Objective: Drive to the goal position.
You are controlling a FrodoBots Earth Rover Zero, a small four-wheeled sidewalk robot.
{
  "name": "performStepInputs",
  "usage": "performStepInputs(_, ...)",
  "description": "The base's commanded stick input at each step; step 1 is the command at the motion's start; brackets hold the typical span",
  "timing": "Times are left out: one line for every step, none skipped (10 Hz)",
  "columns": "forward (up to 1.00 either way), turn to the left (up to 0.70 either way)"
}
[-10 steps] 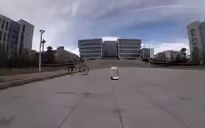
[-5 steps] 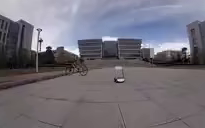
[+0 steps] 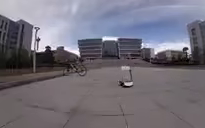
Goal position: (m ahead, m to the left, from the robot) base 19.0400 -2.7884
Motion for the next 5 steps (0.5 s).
performStepInputs(0.85,0.0)
performStepInputs(0.85,0.0)
performStepInputs(0.85,0.0)
performStepInputs(0.85,0.0)
performStepInputs(0.85,0.0)
